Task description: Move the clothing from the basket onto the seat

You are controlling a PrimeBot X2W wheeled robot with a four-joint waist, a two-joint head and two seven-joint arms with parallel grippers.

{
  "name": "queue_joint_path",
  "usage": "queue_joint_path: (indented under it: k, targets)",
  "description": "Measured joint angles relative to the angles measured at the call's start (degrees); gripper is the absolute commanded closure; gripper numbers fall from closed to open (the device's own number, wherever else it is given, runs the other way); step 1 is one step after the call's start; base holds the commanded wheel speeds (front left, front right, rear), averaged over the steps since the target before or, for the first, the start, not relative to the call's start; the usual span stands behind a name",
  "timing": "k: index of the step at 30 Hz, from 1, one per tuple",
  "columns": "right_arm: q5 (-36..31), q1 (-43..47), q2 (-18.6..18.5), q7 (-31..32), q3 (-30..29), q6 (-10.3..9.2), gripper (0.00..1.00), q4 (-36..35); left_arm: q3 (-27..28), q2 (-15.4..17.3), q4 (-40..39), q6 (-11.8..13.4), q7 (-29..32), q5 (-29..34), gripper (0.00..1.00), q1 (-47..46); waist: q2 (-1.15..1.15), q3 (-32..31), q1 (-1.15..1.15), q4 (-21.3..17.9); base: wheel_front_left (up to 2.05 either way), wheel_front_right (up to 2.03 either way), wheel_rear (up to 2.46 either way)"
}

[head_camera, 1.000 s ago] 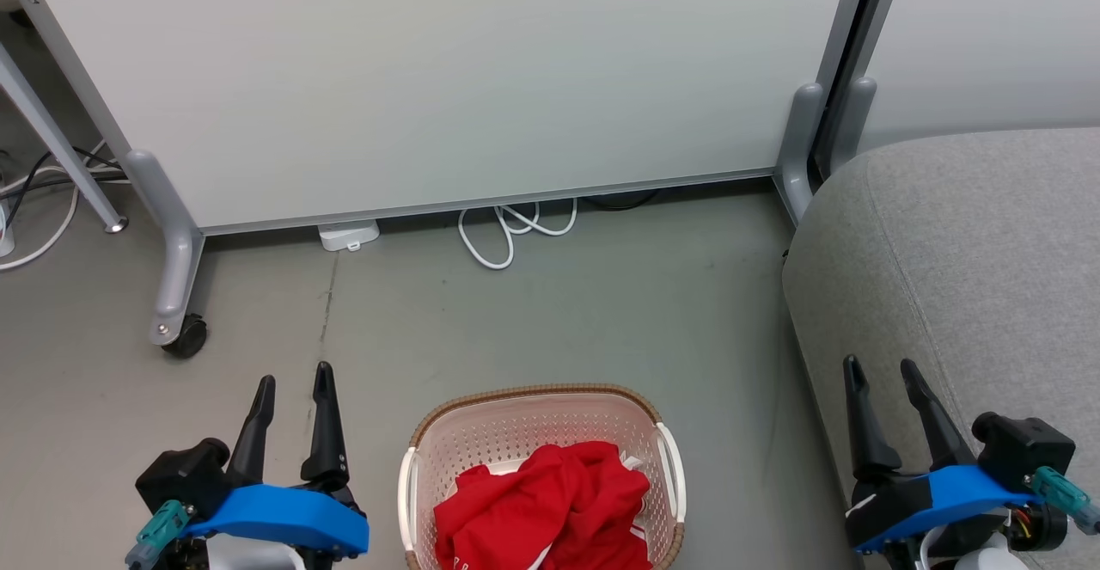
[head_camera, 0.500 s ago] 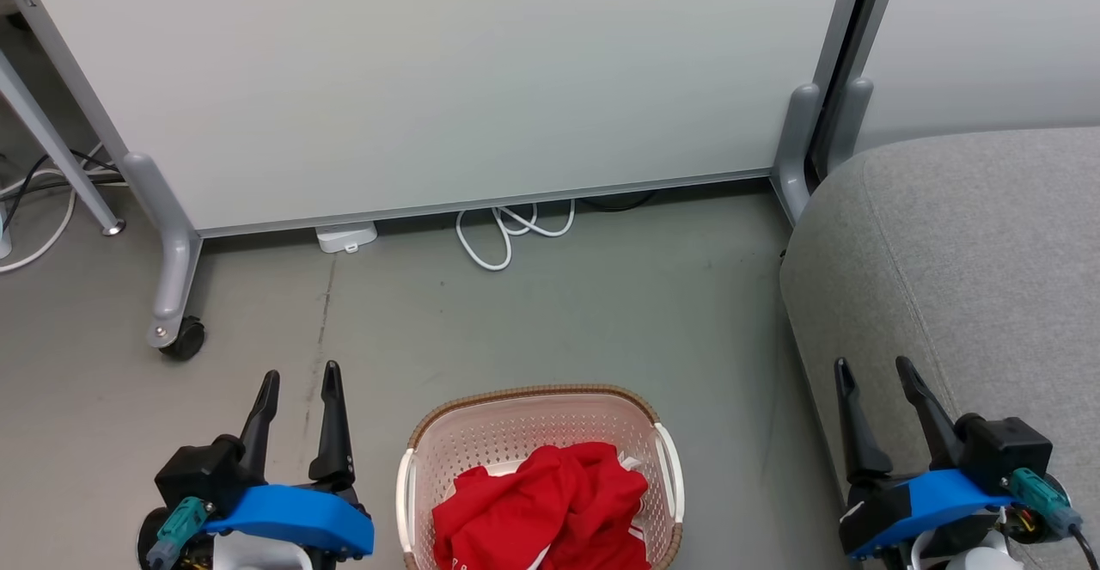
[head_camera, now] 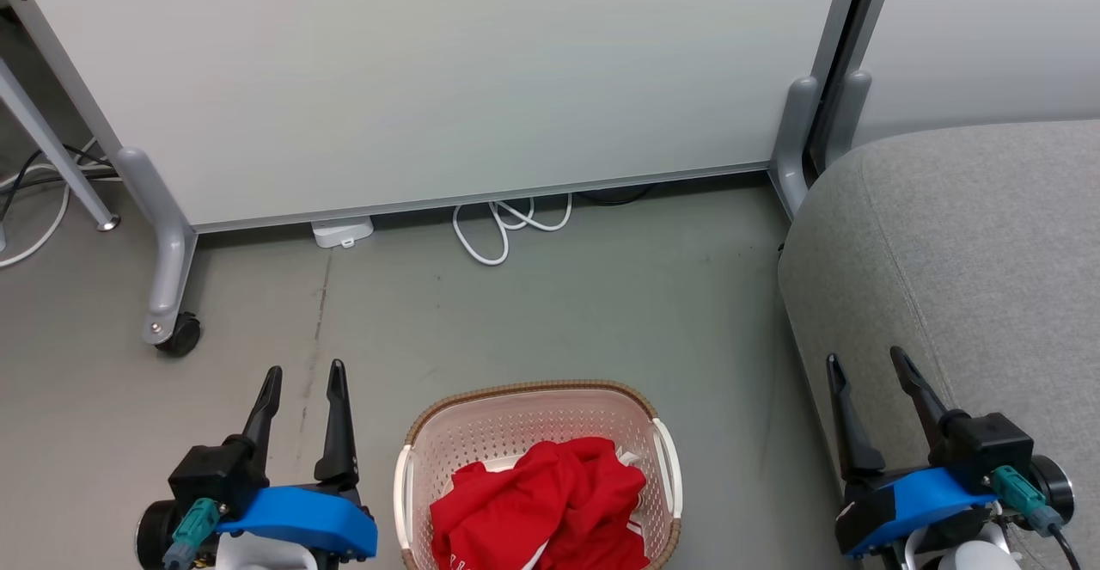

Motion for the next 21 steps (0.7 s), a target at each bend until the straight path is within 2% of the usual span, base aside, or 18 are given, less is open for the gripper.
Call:
queue_joint_path:
  k: [10,21]
  targets:
    - [-3.6,-0.1,0.0,-1.0,0.2,0.03,0.0,0.0,-0.5,0.0,-0.1,0.3,-1.0,2.7,0.0,-0.1,0.0,0.3,0.0,-0.1,0.0,0.0,0.0]
    - [-3.4,-0.1,0.0,-1.1,0.2,0.03,0.0,0.0,-0.5,0.0,0.0,0.3,-1.0,2.2,0.0,-0.2,0.0,0.6,0.0,-0.1,0.0,0.0,0.0]
